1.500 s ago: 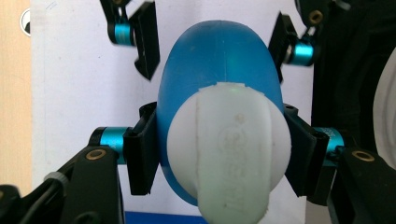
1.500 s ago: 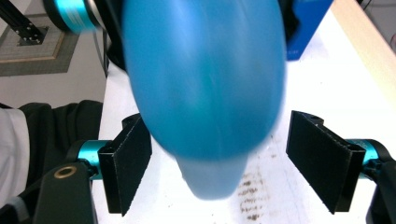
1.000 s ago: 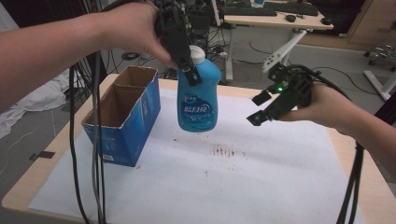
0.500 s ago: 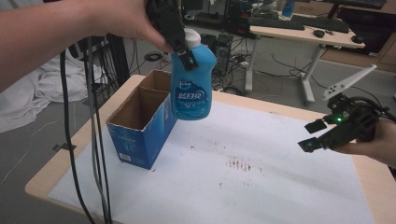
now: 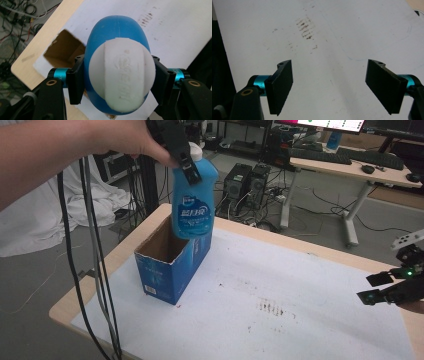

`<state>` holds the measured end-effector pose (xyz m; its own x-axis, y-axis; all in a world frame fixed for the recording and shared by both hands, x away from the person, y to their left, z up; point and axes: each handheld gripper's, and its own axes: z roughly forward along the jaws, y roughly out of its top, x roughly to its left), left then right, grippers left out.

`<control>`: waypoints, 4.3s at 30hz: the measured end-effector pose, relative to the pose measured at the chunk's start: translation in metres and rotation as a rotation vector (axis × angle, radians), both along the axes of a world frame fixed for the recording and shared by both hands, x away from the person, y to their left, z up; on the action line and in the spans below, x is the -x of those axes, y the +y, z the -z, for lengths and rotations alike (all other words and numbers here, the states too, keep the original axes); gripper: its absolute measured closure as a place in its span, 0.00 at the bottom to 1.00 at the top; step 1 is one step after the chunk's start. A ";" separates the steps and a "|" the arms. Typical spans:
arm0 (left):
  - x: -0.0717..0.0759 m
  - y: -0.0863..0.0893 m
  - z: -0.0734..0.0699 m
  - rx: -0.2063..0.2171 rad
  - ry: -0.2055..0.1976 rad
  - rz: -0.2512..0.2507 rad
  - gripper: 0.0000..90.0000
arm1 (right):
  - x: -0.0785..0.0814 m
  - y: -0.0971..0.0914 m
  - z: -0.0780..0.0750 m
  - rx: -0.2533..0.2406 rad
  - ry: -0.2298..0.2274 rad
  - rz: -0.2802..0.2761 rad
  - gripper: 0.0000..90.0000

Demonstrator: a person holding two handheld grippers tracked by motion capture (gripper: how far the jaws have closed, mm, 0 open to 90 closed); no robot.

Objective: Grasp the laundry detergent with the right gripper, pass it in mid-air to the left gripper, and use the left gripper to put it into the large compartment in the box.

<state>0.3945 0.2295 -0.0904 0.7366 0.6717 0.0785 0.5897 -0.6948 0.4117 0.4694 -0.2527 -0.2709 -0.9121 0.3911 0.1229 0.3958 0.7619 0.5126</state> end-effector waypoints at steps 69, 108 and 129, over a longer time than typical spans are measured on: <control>-0.011 0.041 0.157 -0.069 0.145 -0.164 0.43 | -0.001 -0.045 -0.009 -0.025 -0.026 0.114 0.24; -0.011 0.041 0.184 -0.079 0.161 -0.153 0.42 | 0.004 -0.051 -0.009 -0.018 -0.026 0.128 0.24; -0.011 0.040 0.185 -0.080 0.161 -0.152 0.42 | 0.004 -0.050 -0.006 -0.014 -0.021 0.122 0.24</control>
